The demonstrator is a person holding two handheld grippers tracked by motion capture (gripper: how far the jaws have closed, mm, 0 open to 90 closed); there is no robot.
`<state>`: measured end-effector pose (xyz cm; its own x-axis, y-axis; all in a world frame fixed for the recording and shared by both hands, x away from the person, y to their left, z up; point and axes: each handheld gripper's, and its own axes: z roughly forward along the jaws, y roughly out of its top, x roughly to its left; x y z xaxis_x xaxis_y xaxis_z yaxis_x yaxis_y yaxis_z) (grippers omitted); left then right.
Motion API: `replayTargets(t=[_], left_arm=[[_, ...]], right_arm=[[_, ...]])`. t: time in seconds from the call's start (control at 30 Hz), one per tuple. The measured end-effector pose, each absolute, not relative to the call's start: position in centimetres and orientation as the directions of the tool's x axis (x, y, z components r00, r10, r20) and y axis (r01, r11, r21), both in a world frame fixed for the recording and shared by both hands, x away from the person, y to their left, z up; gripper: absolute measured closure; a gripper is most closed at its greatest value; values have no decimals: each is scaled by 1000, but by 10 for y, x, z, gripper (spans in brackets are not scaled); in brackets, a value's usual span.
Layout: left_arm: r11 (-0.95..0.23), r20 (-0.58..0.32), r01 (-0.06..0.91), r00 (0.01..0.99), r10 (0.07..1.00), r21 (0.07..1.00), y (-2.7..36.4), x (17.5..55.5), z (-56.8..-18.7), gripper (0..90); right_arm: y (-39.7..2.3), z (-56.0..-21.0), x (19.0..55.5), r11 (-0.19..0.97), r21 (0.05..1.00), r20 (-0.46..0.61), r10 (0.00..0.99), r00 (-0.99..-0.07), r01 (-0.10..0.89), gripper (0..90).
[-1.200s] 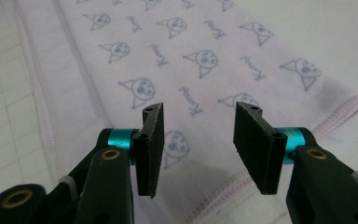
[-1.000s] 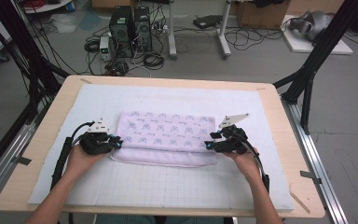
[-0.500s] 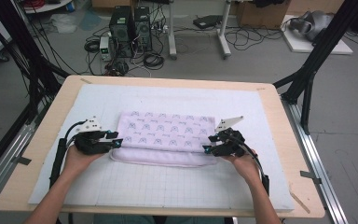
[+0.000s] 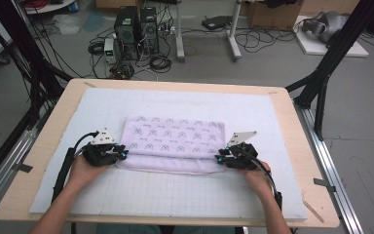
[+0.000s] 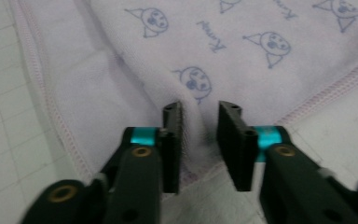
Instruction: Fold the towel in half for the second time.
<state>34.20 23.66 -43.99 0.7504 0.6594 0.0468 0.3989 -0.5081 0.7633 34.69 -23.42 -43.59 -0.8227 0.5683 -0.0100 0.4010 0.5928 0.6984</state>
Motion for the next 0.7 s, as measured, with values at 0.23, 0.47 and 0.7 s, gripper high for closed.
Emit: replayTargets(t=[0.23, 0.47, 0.7], left_arm=[[-468, 55, 369, 737, 674, 803, 244, 335, -426, 877], [-450, 71, 313, 751, 656, 836, 249, 308, -403, 877], [-468, 29, 338, 786, 618, 817, 257, 287, -417, 728]], right_arm=[[-240, -419, 347, 563, 727, 10, 563, -826, 393, 844], [-248, -388, 326, 544, 772, -13, 529, -849, 327, 847], [-253, -402, 301, 561, 752, 41, 486, -873, 347, 714]])
